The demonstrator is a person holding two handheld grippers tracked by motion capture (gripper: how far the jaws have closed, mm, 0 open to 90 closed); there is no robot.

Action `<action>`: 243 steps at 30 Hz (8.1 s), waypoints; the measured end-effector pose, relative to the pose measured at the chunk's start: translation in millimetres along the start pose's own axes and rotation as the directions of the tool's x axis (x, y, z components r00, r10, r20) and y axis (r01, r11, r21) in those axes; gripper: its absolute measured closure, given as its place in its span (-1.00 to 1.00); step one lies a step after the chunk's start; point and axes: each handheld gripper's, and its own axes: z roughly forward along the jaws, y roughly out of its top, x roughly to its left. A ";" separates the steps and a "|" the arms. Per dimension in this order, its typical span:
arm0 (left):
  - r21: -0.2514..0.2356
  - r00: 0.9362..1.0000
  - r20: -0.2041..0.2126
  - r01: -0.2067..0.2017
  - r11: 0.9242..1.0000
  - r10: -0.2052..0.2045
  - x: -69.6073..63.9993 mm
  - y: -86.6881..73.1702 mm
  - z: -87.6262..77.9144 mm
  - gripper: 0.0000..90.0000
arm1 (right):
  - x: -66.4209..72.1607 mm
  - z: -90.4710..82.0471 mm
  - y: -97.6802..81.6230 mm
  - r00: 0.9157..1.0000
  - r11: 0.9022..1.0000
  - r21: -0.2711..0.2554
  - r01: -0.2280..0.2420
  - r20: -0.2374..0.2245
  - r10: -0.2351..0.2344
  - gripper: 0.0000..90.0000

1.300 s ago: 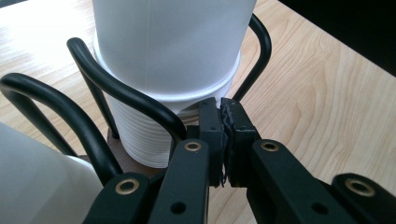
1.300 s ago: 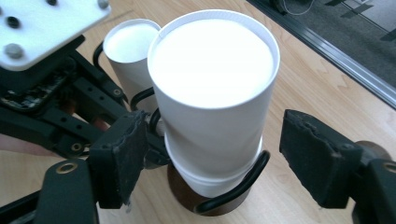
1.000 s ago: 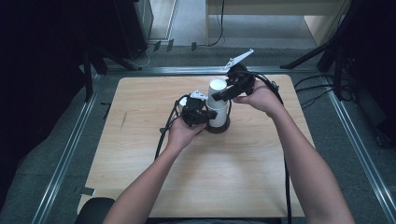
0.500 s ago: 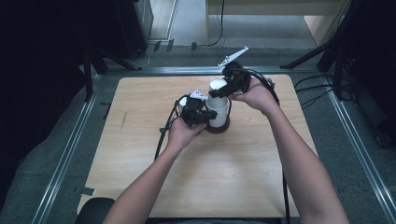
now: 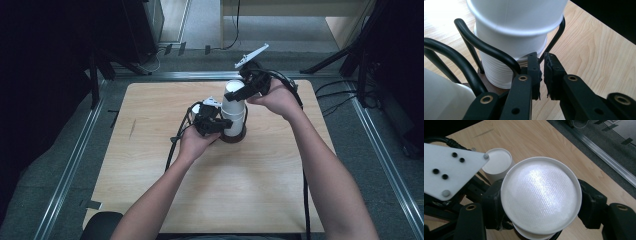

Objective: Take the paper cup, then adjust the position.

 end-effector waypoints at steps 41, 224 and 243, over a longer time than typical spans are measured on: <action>0.063 0.981 0.176 -0.099 0.993 0.087 -11.0 -20.2 -31.0 0.33 | 40.6 -80.9 -56.8 0.997 0.999 0.010 0.053 -0.060 -0.052 -0.26; 0.434 0.833 0.403 -0.538 0.723 0.378 -14.0 -30.3 -23.2 -0.34 | 79.3 24.1 -157.2 0.953 0.997 -0.047 0.059 -0.293 -0.070 -0.41; 0.438 0.818 0.424 -0.561 0.702 0.390 -24.3 -39.9 -11.6 -0.35 | 85.1 27.8 -152.1 0.943 0.994 -0.062 0.090 -0.317 -0.105 -0.45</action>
